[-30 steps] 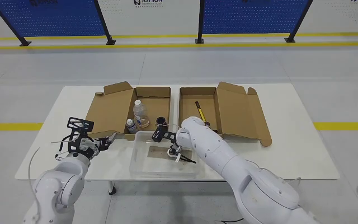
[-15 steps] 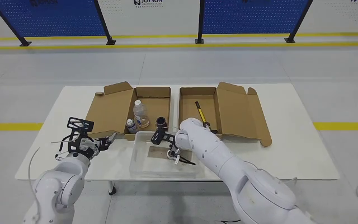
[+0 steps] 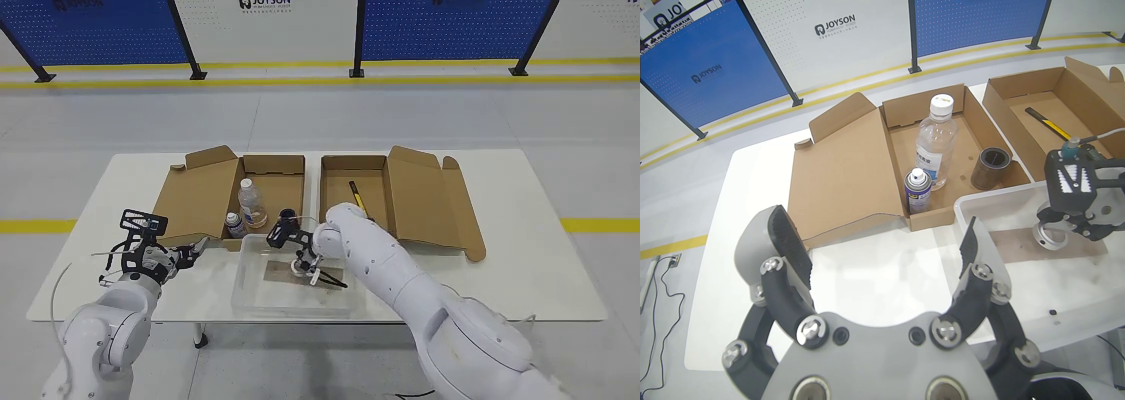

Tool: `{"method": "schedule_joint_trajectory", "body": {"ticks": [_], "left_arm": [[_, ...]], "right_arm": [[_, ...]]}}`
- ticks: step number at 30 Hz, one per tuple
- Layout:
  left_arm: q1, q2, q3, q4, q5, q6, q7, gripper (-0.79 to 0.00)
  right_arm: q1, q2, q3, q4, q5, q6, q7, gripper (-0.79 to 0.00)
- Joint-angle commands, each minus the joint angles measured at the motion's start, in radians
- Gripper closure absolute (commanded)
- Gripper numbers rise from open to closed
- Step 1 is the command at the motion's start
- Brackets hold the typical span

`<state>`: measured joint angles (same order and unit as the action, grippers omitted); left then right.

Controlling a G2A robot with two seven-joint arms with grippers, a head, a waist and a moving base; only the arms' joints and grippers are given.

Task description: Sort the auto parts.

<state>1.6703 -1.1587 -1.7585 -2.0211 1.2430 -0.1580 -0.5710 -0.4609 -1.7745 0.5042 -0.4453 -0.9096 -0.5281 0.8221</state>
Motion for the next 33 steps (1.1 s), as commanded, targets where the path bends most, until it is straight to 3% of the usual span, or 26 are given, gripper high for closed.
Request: {"method": "schedule_joint_trajectory", "body": {"ticks": [1, 6, 12, 22, 27, 33], "left_arm": [[0.000, 0.000, 0.000, 0.000, 0.000, 0.000, 0.000, -0.785], [0.000, 0.000, 0.000, 0.000, 0.000, 0.000, 0.000, -0.785], [0.000, 0.000, 0.000, 0.000, 0.000, 0.000, 0.000, -0.785], [0.000, 0.000, 0.000, 0.000, 0.000, 0.000, 0.000, -0.785], [0.000, 0.000, 0.000, 0.000, 0.000, 0.000, 0.000, -0.785], [0.000, 0.000, 0.000, 0.000, 0.000, 0.000, 0.000, -0.785]], "right_arm": [[-0.002, 0.011, 0.014, -0.017, 0.004, -0.006, -0.011, 0.000], [-0.020, 0.052, 0.062, -0.102, 0.012, -0.022, -0.035, 0.000], [-0.104, 0.132, 0.153, -0.299, -0.003, -0.013, -0.025, 0.000], [-0.469, 0.303, 0.506, -0.866, 0.076, -0.057, 0.051, 0.000], [-0.599, 0.340, 0.613, -1.001, 0.162, -0.071, 0.066, 0.000], [-0.642, 0.356, 0.637, -1.018, 0.221, -0.087, 0.047, 0.000]]}}
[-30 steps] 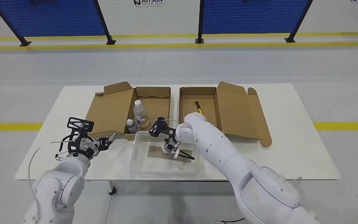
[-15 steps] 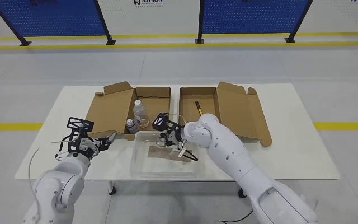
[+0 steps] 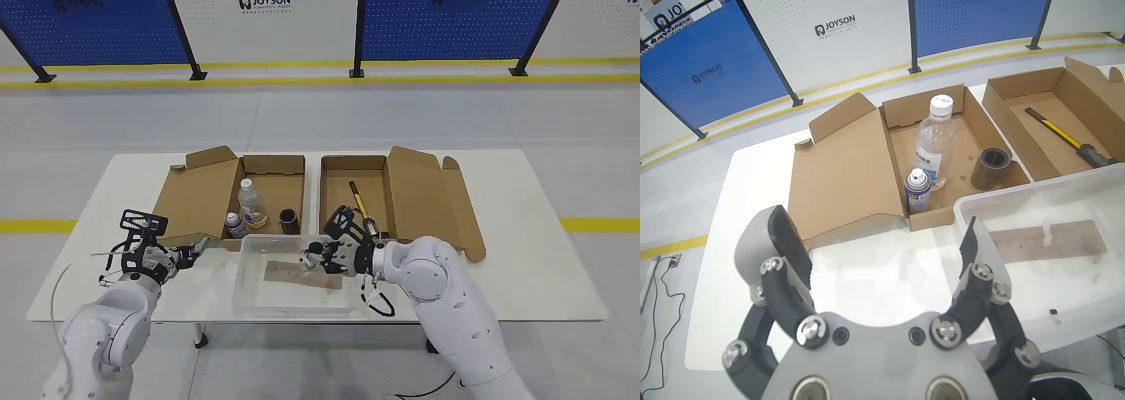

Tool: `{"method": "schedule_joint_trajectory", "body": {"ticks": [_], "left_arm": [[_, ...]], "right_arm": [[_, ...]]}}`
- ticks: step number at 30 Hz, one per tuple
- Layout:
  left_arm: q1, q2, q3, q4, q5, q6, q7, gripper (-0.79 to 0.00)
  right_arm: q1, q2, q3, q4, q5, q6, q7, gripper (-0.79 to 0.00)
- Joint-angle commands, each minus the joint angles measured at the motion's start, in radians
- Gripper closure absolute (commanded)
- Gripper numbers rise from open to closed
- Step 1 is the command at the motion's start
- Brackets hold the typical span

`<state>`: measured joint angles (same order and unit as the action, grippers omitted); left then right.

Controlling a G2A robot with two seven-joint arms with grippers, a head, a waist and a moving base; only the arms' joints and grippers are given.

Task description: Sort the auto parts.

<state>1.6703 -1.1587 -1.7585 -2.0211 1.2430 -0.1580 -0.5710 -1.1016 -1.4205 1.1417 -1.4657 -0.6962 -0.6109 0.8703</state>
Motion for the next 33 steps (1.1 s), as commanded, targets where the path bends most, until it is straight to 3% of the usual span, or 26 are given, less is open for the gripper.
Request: {"method": "schedule_joint_trajectory", "body": {"ticks": [1, 8, 18, 29, 33], "left_arm": [[0.000, 0.000, 0.000, 0.000, 0.000, 0.000, 0.000, -0.785], [0.000, 0.000, 0.000, 0.000, 0.000, 0.000, 0.000, -0.785], [0.000, 0.000, 0.000, 0.000, 0.000, 0.000, 0.000, -0.785], [0.000, 0.000, 0.000, 0.000, 0.000, 0.000, 0.000, -0.785], [0.000, 0.000, 0.000, 0.000, 0.000, 0.000, 0.000, -0.785]], "right_arm": [[0.000, 0.003, 0.000, 0.003, 0.007, -0.002, -0.002, 0.000], [0.023, 0.013, 0.002, -0.031, -0.056, 0.048, -0.046, 0.000], [0.130, 0.027, 0.035, -0.004, -0.325, 0.276, -0.068, 0.000], [0.315, 0.000, -0.061, 0.332, -0.422, 0.432, -0.061, 0.000], [0.387, -0.022, -0.120, 0.473, -0.410, 0.433, -0.057, 0.000]]}}
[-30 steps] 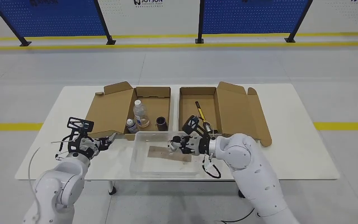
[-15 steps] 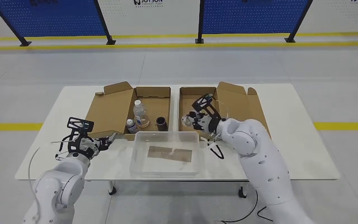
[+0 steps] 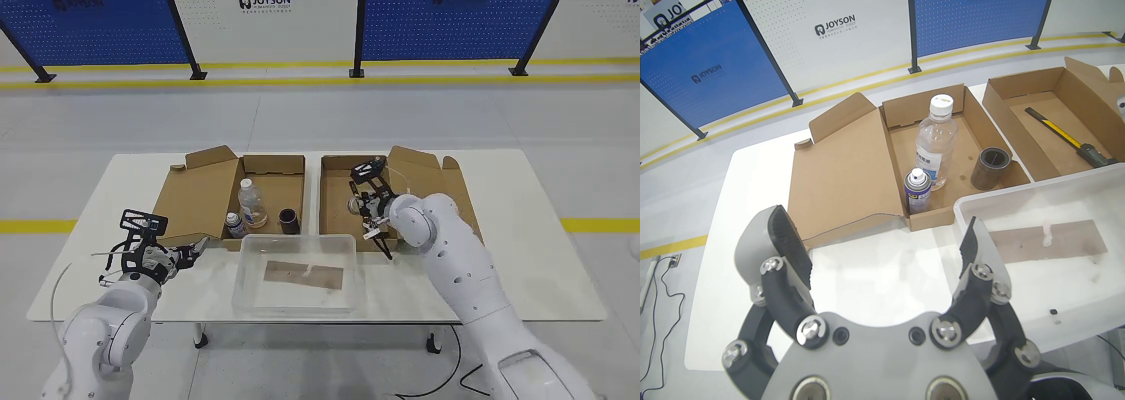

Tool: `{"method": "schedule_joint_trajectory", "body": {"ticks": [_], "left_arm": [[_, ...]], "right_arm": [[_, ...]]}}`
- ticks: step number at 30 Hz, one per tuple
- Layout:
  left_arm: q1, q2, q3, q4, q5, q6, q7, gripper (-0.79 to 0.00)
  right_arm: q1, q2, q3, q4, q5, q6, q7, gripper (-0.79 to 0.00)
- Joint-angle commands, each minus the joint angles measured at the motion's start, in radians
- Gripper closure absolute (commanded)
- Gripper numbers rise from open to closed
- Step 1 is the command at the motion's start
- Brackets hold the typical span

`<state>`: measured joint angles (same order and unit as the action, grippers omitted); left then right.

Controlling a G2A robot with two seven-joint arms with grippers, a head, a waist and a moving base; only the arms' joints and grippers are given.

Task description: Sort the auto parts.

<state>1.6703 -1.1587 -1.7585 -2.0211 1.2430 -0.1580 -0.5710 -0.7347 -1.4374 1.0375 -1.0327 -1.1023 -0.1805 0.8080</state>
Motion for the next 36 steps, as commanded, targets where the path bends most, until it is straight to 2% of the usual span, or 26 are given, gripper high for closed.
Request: {"method": "schedule_joint_trajectory", "body": {"ticks": [1, 14, 29, 31, 36], "left_arm": [[0.000, 0.000, 0.000, 0.000, 0.000, 0.000, 0.000, -0.785], [0.000, 0.000, 0.000, 0.000, 0.000, 0.000, 0.000, -0.785], [0.000, 0.000, 0.000, 0.000, 0.000, 0.000, 0.000, -0.785], [0.000, 0.000, 0.000, 0.000, 0.000, 0.000, 0.000, -0.785], [0.000, 0.000, 0.000, 0.000, 0.000, 0.000, 0.000, -0.785]], "right_arm": [[0.037, -0.012, -0.031, 0.071, -0.001, 0.004, 0.005, 0.000], [0.178, -0.103, -0.199, 0.378, 0.027, -0.001, 0.000, 0.000], [0.248, -0.166, -0.242, 0.586, 0.081, -0.002, -0.038, -0.003], [0.254, -0.170, -0.244, 0.605, 0.081, -0.009, -0.048, -0.099], [0.267, -0.176, -0.239, 0.634, 0.094, -0.026, -0.071, -0.148]]}}
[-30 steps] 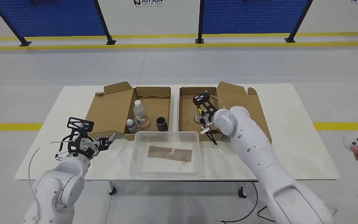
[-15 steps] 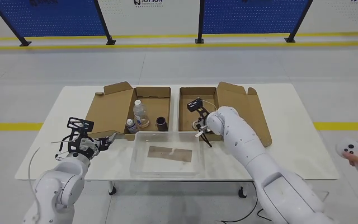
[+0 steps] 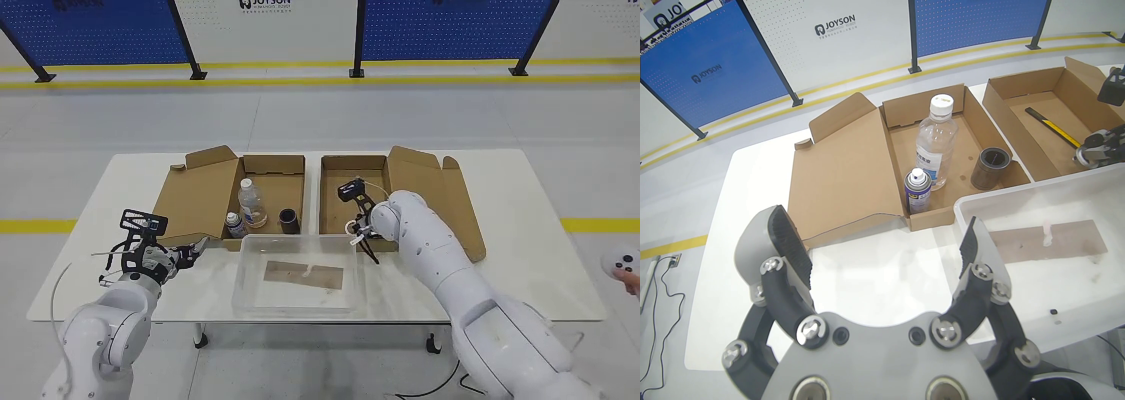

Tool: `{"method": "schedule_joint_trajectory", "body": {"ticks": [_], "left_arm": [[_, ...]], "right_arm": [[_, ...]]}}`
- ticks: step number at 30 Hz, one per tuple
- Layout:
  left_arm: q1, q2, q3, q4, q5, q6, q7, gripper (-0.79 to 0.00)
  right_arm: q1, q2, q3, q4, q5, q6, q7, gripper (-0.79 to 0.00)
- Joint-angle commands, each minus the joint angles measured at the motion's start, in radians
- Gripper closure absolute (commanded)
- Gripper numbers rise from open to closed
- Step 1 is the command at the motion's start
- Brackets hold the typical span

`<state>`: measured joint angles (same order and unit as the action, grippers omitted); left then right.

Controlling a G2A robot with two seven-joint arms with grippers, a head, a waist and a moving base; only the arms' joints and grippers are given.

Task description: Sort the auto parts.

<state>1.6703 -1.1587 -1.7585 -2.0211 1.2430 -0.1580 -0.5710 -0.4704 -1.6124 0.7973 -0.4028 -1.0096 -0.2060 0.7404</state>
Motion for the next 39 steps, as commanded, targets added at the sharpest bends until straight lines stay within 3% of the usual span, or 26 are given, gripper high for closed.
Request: {"method": "schedule_joint_trajectory", "body": {"ticks": [1, 11, 12, 13, 19, 23, 27, 34, 39], "left_arm": [[0.000, 0.000, 0.000, 0.000, 0.000, 0.000, 0.000, -0.785], [0.000, 0.000, 0.000, 0.000, 0.000, 0.000, 0.000, -0.785], [0.000, 0.000, 0.000, 0.000, 0.000, 0.000, 0.000, -0.785], [0.000, 0.000, 0.000, 0.000, 0.000, 0.000, 0.000, -0.785], [0.000, 0.000, 0.000, 0.000, 0.000, 0.000, 0.000, -0.785], [0.000, 0.000, 0.000, 0.000, 0.000, 0.000, 0.000, -0.785], [0.000, 0.000, 0.000, 0.000, 0.000, 0.000, 0.000, -0.785], [0.000, 0.000, 0.000, 0.000, 0.000, 0.000, 0.000, -0.785], [0.000, 0.000, 0.000, 0.000, 0.000, 0.000, 0.000, -0.785]], "right_arm": [[0.007, -0.001, 0.002, 0.008, 0.002, -0.003, -0.006, -0.160], [0.025, 0.006, 0.028, 0.004, 0.017, -0.014, -0.076, -0.363], [0.026, 0.010, 0.036, -0.001, 0.020, 0.000, -0.091, -0.674], [0.026, 0.014, 0.043, -0.011, 0.021, 0.007, -0.107, -0.785], [-0.018, 0.056, 0.119, -0.119, 0.054, 0.006, -0.216, -0.785], [-0.103, 0.100, 0.198, -0.273, 0.064, 0.015, -0.285, -0.785], [-0.252, 0.154, 0.297, -0.522, 0.035, 0.026, -0.292, -0.785], [-0.608, 0.233, 0.522, -1.048, 0.000, 0.016, -0.218, -0.785], [-0.815, 0.259, 0.654, -1.257, 0.051, -0.027, -0.241, -0.785]]}}
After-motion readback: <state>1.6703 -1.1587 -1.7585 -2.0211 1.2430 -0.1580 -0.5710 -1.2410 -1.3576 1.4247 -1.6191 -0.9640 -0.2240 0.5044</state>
